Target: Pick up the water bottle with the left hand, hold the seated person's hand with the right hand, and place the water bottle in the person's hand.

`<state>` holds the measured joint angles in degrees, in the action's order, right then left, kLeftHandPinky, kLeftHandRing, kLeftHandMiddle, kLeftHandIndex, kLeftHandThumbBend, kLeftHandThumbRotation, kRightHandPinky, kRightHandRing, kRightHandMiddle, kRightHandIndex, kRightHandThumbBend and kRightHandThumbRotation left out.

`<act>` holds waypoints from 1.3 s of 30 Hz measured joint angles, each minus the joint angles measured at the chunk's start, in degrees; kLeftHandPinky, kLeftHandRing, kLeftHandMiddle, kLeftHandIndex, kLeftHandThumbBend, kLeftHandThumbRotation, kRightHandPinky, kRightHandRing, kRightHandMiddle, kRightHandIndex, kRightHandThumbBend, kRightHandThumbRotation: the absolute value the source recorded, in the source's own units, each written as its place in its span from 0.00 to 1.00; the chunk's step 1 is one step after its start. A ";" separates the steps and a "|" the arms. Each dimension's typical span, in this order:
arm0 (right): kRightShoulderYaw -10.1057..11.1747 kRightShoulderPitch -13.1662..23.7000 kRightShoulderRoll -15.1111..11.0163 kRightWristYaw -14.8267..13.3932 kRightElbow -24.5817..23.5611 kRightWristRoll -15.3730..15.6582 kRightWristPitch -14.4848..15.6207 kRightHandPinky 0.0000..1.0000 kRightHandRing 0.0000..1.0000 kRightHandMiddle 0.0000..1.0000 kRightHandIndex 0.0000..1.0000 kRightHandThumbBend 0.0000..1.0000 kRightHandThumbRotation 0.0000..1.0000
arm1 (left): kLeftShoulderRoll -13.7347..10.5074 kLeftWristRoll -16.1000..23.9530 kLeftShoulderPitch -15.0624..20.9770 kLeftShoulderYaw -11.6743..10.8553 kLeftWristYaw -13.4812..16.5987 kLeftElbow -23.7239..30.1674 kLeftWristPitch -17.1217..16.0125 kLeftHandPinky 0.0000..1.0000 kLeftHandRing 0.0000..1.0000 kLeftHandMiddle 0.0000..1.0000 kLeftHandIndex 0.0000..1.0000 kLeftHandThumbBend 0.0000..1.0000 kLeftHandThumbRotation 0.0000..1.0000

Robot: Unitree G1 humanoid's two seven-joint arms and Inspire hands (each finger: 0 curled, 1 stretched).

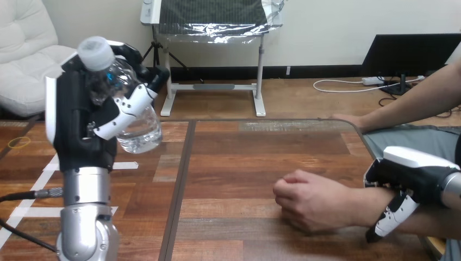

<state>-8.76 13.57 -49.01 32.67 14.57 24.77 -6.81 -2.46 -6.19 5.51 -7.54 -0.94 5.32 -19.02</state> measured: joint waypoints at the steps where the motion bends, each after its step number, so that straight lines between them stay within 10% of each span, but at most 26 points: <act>1: 0.17 0.00 -0.04 0.09 -0.16 -0.17 0.00 0.14 0.19 0.27 0.29 0.77 0.00 | 0.12 0.00 0.06 0.05 -0.03 -0.18 -0.01 0.23 0.30 0.36 0.41 0.63 0.00; 39: 2.32 1.34 -0.01 0.95 -3.09 -2.80 0.18 0.15 0.21 0.29 0.32 0.82 0.00 | 2.87 -0.76 2.06 2.83 -2.57 -3.68 0.14 0.22 0.29 0.35 0.39 0.58 0.00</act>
<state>-6.44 14.92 -49.03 33.62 11.49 21.97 -6.64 0.41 -6.95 7.56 -4.71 -3.52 1.64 -18.88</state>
